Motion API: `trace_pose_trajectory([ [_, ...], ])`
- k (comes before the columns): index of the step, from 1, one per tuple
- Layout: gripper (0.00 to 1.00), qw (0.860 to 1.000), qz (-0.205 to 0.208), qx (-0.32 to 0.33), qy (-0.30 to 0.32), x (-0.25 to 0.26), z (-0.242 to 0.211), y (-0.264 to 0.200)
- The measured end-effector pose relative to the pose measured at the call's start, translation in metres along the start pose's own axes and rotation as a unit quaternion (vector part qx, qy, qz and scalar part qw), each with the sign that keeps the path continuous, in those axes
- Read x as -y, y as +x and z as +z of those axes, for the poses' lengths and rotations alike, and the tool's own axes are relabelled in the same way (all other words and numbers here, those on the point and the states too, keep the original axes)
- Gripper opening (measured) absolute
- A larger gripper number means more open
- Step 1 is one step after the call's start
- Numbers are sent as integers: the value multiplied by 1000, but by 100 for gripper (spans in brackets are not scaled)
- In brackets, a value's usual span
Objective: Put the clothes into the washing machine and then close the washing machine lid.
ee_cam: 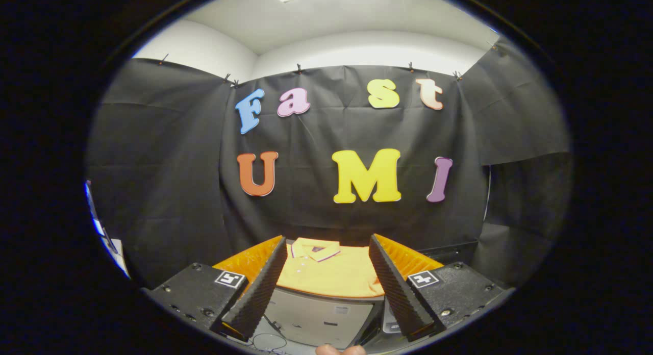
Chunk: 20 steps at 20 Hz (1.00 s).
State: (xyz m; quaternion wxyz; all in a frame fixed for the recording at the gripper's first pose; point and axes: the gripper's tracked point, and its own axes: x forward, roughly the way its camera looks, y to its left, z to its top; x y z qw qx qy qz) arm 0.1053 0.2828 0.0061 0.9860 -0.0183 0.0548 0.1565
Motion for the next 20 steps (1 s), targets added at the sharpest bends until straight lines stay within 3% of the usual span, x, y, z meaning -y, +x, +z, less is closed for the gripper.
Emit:
trace_pose_trajectory([
  [6, 100, 998, 62, -29, 16, -16, 11, 98],
  [11, 100, 989, 99, -108, 11, -33, -11, 179],
  [15, 100, 972, 125, -199, 1, -53, -49, 222],
  [20, 100, 941, 113, -319, 1, -55, -89, 252],
])
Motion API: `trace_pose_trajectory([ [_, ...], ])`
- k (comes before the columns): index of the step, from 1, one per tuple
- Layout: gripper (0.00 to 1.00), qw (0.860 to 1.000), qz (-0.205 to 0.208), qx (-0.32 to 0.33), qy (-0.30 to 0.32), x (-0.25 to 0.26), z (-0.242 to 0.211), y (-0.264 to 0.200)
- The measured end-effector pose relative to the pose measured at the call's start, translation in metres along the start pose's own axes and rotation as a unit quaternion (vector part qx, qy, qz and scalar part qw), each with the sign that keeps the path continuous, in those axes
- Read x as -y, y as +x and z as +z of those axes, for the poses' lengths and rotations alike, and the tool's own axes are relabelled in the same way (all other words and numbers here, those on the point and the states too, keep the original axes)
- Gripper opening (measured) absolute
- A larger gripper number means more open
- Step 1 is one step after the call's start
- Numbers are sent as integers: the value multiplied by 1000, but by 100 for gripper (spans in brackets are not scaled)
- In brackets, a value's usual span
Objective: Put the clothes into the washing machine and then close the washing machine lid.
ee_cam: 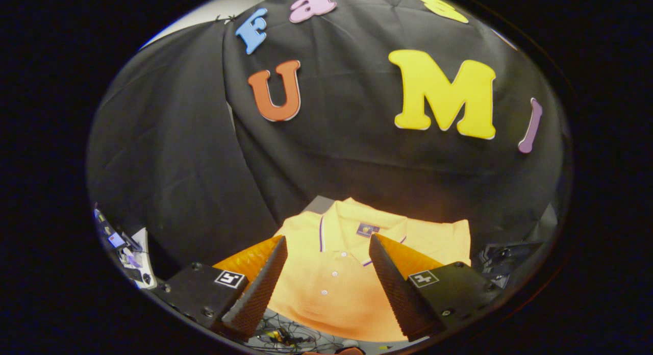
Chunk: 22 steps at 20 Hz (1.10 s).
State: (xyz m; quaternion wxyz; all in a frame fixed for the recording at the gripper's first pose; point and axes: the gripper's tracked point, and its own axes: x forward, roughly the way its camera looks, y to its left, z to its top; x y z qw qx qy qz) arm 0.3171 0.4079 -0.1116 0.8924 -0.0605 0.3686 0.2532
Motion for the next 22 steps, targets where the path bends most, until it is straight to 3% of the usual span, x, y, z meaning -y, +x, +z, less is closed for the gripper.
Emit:
trace_pose_trajectory([
  [3, 100, 996, -30, -82, 9, 13, -18, 22],
  [6, 100, 989, -35, -145, 24, 15, -30, 40],
  [14, 100, 964, -82, -249, 46, 25, -60, 82],
  [17, 100, 956, -110, -270, 36, 32, -70, 87],
  [22, 95, 957, -109, -263, 50, 26, -71, 91],
])
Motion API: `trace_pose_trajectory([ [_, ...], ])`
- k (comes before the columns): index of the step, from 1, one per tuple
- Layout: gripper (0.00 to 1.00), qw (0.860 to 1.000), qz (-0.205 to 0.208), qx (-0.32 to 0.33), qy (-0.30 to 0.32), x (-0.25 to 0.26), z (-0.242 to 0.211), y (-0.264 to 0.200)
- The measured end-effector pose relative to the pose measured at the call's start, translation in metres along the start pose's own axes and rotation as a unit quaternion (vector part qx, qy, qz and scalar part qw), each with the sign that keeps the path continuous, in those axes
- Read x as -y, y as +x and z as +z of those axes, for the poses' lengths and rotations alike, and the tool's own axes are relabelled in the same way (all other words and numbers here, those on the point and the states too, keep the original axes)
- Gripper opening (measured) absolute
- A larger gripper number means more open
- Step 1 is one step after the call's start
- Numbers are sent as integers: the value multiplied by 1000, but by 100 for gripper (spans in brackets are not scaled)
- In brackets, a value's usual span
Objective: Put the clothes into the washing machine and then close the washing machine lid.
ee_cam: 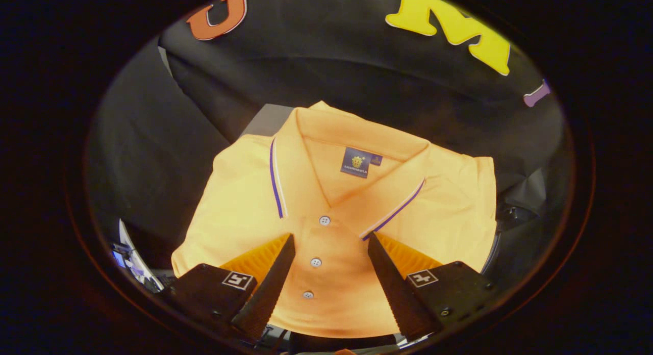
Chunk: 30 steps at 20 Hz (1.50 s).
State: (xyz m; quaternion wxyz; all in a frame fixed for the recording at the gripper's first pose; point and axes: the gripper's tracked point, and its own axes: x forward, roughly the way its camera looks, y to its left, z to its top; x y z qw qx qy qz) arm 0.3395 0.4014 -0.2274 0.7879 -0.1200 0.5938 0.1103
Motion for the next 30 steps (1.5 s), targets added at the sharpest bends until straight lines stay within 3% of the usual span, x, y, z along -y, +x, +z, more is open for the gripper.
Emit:
trace_pose_trajectory([
  [5, 95, 1000, -2, 17, 9, 0, -4, -1],
  [9, 94, 1000, -1, -14, 18, 2, -4, -1],
  [13, 79, 999, -3, -19, 27, 4, -2, -2],
  [14, 66, 999, -3, -18, 30, 3, -4, -1],
  [17, 43, 999, 3, -17, 29, 7, -1, 4],
  [19, 33, 999, 14, -14, 38, 12, 2, 0],
  [20, 21, 999, 25, -17, 44, 14, 3, 1],
  [22, 10, 997, 43, -42, 46, 13, 3, -1],
  [30, 8, 996, 70, -35, 42, 13, 5, -11],
])
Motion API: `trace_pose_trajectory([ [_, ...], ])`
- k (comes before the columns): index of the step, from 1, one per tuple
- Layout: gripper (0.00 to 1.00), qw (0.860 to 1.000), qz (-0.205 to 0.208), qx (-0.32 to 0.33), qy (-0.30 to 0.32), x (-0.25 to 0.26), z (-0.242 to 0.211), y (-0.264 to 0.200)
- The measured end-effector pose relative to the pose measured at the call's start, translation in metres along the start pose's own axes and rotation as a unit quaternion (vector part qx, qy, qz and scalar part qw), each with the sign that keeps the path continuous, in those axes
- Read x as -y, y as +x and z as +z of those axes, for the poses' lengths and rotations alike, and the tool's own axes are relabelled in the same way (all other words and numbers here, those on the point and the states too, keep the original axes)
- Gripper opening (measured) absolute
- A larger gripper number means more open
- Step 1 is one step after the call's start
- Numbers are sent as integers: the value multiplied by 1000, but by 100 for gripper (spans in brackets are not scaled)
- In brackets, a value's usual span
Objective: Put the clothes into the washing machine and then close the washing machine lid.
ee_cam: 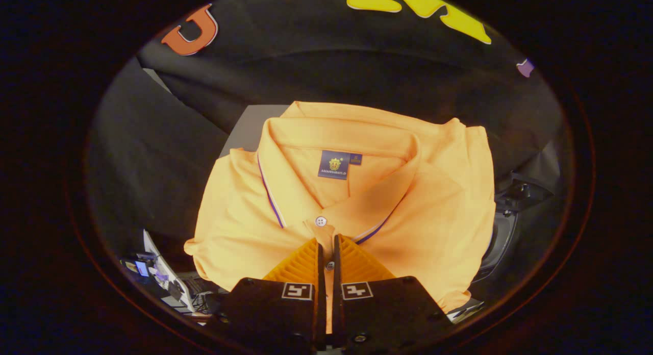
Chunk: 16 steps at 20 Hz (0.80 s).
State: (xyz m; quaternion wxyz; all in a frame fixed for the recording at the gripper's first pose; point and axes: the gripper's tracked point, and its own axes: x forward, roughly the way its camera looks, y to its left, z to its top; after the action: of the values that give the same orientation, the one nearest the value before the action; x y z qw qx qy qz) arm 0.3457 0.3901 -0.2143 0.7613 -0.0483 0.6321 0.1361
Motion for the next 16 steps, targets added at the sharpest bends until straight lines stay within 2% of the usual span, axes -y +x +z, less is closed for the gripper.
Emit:
trace_pose_trajectory([
  [16, 8, 997, 2, 74, 19, 4, 28, -60],
])
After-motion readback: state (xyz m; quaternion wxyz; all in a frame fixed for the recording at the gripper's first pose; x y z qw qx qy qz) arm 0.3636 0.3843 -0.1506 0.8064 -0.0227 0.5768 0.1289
